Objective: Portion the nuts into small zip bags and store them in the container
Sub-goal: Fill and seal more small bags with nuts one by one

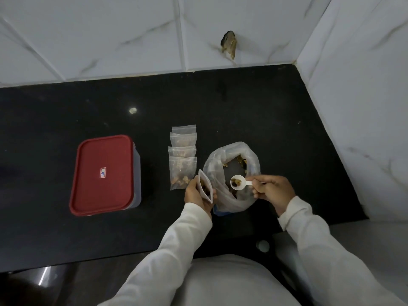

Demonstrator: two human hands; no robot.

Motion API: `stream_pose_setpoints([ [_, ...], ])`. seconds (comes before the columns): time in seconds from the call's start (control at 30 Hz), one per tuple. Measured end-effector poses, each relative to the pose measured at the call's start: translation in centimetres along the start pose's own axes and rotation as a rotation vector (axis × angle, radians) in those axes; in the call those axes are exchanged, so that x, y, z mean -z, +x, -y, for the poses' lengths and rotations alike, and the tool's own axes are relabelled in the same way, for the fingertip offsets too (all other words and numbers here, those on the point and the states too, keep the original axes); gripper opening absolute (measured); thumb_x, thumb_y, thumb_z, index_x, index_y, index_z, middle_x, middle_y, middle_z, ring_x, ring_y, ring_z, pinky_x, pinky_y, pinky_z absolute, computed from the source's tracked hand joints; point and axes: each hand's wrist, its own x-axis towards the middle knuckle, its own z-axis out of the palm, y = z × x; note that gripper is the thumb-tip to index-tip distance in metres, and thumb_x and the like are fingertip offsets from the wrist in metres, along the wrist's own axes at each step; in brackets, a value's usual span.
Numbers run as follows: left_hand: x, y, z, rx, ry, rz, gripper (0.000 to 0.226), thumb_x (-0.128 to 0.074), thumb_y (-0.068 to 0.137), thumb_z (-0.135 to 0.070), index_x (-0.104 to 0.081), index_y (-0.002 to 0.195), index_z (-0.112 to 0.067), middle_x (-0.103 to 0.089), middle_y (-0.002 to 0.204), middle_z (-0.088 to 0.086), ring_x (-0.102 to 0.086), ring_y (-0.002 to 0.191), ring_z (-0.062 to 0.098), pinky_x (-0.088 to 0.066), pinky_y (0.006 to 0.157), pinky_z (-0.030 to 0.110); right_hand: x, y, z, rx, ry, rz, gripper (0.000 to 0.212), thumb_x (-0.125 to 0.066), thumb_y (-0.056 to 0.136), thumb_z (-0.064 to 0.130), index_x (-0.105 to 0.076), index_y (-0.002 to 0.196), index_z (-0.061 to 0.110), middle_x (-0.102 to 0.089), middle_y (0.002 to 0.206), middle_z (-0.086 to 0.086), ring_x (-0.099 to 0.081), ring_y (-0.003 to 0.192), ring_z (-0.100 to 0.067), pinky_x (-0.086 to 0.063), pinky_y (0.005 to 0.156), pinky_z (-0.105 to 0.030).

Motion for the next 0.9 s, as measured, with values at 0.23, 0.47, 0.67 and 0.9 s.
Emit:
stream_pose_setpoints([
  [0.23, -0.3, -1.0, -0.7, -0.041, 0.035, -0.021, 0.045, -0.055, 0.096, -0.032, -0.056, 0.137, -0.013, -0.059, 0.134, 0.014, -0.055, 0.125, 0.028, -0.050, 0.094, 0.038, 0.6, -3.6, 2.5, 0.074, 0.142, -0.021, 0.020, -0.057, 0.093, 0.000, -0.075, 0.095, 0.008, -0.065, 0.074, -0.009, -0.059, 0.067, -0.013, -0.053, 0.062, -0.021],
  [0.47, -0.6, -2.2, -1.3, -0.062, 0.044, 0.005, 0.039, -0.059, 0.094, -0.026, -0.059, 0.130, -0.012, -0.067, 0.113, 0.014, -0.065, 0.092, 0.025, -0.052, 0.061, 0.035, -2.8, -8.9, 5.7, 0.339, 0.120, -0.025, 0.021, -0.061, 0.090, 0.003, -0.076, 0.092, 0.017, -0.071, 0.074, -0.008, -0.065, 0.066, -0.014, -0.057, 0.067, -0.024],
  [0.67, -0.8, -2.3, -1.6, -0.066, 0.040, -0.004, 0.034, -0.058, 0.094, -0.027, -0.061, 0.125, -0.013, -0.065, 0.091, 0.010, -0.063, 0.080, 0.025, -0.052, 0.062, 0.036, -4.8, -9.4, 5.7, 0.499, -0.114, -0.054, 0.018, -0.063, 0.091, 0.009, -0.075, 0.099, 0.020, -0.073, 0.075, -0.003, -0.070, 0.070, -0.018, -0.059, 0.071, -0.029],
  [0.9, -0.5, -3.0, -2.3, -0.042, 0.040, -0.001, 0.034, -0.057, 0.095, -0.027, -0.058, 0.126, -0.014, -0.066, 0.111, 0.014, -0.063, 0.093, 0.029, -0.054, 0.072, 0.040, -5.5, -9.2, 5.5, 0.639, -0.288, -0.117, 0.017, -0.064, 0.091, 0.012, -0.075, 0.100, 0.021, -0.072, 0.074, 0.006, -0.069, 0.067, -0.008, -0.057, 0.068, -0.021],
])
